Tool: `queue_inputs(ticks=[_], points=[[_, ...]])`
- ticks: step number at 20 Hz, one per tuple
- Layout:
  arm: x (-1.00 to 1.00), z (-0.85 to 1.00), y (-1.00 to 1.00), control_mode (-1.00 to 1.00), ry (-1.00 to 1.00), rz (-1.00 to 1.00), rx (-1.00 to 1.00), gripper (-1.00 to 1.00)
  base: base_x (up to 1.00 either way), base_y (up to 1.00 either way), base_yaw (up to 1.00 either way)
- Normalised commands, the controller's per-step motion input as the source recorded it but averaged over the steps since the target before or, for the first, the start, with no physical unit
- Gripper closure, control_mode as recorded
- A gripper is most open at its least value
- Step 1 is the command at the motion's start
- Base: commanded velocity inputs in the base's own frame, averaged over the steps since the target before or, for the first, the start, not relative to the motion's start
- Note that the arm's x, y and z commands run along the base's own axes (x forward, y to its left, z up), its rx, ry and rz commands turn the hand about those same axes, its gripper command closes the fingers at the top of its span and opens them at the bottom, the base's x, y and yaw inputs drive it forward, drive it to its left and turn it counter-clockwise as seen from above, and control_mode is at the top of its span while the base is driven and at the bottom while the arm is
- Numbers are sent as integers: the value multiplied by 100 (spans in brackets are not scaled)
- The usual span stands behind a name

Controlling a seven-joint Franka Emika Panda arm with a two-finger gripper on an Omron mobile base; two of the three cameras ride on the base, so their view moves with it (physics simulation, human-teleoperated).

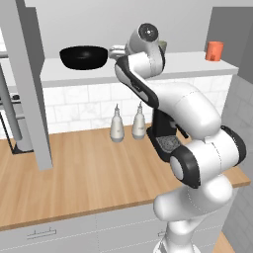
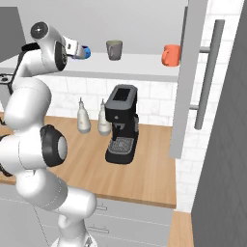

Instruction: Gather all objects into one cabinet and sort the glasses and bowls to opposite sides.

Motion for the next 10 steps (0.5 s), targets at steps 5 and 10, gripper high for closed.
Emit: queue_inputs(ticks=[5,10], points=[[21,0,0,-100,0,0,0,-100,0,0,0],[25,0,0,-100,0,0,0,-100,0,0,0]])
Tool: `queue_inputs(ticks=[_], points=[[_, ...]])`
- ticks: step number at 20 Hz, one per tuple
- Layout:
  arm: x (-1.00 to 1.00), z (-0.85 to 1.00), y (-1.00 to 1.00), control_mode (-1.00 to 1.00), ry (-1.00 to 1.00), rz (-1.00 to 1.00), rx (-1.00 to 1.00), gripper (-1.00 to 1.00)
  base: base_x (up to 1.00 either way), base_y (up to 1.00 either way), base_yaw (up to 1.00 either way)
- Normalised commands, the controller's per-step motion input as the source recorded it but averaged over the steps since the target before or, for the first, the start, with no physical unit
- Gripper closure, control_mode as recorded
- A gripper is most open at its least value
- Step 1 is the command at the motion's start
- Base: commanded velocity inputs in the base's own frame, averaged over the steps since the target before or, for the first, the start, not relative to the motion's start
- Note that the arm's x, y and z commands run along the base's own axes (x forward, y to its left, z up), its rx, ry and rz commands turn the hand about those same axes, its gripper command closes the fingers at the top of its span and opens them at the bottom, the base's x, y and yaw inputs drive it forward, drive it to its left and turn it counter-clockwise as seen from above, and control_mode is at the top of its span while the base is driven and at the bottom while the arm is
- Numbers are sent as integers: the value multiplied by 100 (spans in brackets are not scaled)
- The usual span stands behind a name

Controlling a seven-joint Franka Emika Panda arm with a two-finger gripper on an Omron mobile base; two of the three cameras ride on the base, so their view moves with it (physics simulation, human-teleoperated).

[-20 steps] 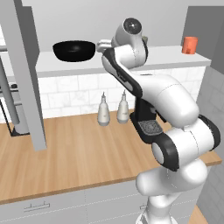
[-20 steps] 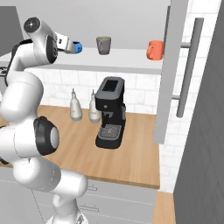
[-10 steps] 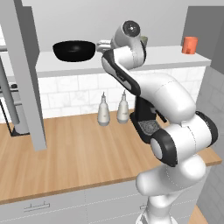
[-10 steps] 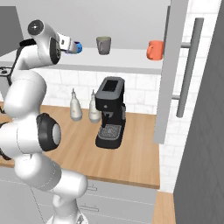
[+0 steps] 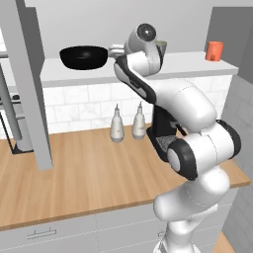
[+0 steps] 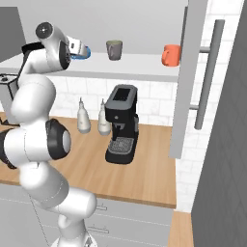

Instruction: Gather all objects into one cabinet and sort the glasses and bowls to opposite sides.

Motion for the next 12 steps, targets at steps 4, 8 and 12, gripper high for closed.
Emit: queue_inputs(ticks=[4,8,12], points=[[23,0,0,-100,0,0,0,-100,0,0,0],[20,-2,0,-100,-1,0,0,-100,0,0,0],[18,-8,0,-100,-1,-1,0,-100,0,0,0]])
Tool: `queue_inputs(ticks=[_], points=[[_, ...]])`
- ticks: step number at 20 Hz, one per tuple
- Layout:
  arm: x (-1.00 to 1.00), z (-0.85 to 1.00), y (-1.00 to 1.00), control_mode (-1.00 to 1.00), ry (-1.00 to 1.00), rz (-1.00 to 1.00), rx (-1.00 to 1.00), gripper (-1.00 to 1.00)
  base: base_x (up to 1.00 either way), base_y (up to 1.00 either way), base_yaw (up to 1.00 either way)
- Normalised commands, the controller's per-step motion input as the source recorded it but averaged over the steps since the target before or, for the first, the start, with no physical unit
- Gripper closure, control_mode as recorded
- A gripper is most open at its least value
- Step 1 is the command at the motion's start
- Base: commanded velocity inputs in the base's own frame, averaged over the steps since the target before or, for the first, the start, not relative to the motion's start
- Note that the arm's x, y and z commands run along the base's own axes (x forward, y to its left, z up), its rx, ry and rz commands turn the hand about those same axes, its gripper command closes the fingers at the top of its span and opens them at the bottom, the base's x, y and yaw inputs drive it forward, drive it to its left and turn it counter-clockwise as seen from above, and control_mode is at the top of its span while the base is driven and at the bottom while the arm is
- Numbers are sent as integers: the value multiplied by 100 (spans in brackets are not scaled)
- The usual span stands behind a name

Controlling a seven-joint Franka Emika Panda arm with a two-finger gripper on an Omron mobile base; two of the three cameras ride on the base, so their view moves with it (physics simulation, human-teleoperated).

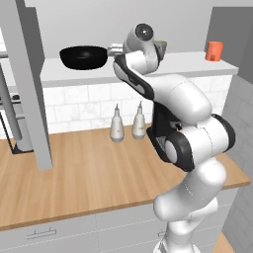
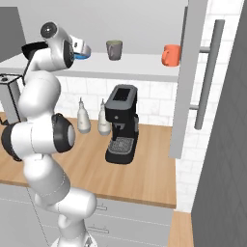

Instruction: Gather all objects into one cabinet and sort the glasses and bowls to opposite sides.

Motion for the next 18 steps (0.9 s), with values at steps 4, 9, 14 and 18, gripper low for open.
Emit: queue_inputs(ticks=[4,9,14,18], points=[[11,-14,0,-100,-1,-2,0,-100,0,0,0],[0,-17,0,-100,-2,-2,0,-100,0,0,0],[0,-6,0,-100,-1,-2,0,-100,0,0,0],[2,0,5,-100,-1,-3,0,-100,0,0,0]])
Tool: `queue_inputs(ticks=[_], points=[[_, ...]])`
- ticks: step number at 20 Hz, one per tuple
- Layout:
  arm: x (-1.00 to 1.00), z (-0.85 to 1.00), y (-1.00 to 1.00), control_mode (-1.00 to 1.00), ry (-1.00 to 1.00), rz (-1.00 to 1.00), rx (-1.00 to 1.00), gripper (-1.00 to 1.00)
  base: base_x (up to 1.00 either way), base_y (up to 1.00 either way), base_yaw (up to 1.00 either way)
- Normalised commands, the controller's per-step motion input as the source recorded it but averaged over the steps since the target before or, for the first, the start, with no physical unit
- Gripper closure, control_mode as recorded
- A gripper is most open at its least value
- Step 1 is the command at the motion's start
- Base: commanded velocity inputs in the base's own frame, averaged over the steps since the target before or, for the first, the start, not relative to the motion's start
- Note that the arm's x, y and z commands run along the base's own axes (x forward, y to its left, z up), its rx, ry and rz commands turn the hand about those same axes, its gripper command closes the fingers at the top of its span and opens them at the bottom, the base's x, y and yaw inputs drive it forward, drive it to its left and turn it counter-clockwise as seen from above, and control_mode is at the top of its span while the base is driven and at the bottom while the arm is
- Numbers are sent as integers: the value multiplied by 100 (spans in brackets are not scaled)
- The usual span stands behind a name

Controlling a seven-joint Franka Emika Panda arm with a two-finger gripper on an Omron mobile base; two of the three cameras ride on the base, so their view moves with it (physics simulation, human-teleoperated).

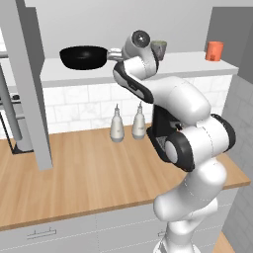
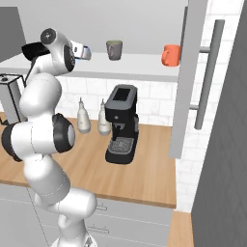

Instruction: Gather all objects into one cabinet and sort the glasses and bowls to opposite sides.

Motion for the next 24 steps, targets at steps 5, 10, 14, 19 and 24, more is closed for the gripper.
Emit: queue_inputs(ticks=[5,10,14,19,24], points=[[3,0,6,-100,0,-3,0,-100,0,0,0],[13,0,3,-100,0,-2,0,-100,0,0,0],[18,0,1,-100,0,-1,0,-100,0,0,0],[4,0,0,-100,0,0,0,-100,0,0,0],[0,0,-1,-100,0,0,0,-100,0,0,0]])
